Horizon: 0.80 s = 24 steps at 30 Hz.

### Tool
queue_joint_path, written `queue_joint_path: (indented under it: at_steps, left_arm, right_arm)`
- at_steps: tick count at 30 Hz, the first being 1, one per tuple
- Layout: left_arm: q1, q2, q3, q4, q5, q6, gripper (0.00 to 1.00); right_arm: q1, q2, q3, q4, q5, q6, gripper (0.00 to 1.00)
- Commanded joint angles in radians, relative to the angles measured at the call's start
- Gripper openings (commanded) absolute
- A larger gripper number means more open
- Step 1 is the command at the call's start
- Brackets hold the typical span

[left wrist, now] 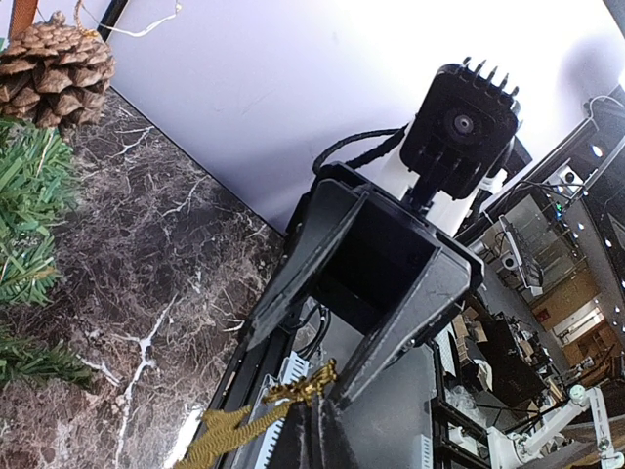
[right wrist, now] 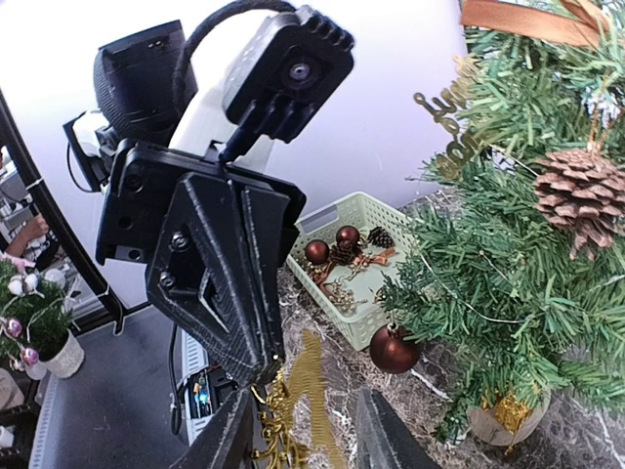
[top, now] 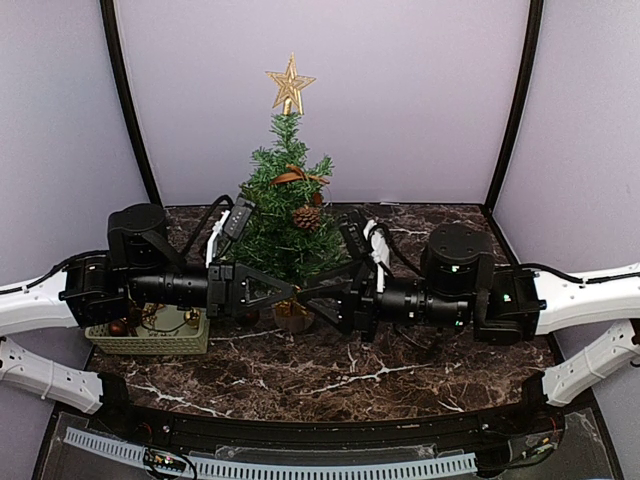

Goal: Decorate the small christmas tree

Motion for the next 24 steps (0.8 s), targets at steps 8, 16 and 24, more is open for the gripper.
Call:
queue_joint_path:
  at_steps: [8, 16, 24]
  left_arm:
    - [-0.005, -0.028, 0.012, 0.017, 0.009, 0.015, 0.00]
    - [-0.005, -0.030, 0.007, 0.024, 0.013, 0.015, 0.00]
    - [-0.005, -0.024, 0.005, 0.021, 0.024, 0.015, 0.00]
  right_arm:
    - [0.008, 0.022, 0.017, 0.049, -0.020, 0.008, 0.31]
    - [0.008, 0.038, 0.033, 0.034, -0.048, 0.008, 0.29]
    - [0.008, 0.028, 0.024, 0.051, -0.010, 0.001, 0.28]
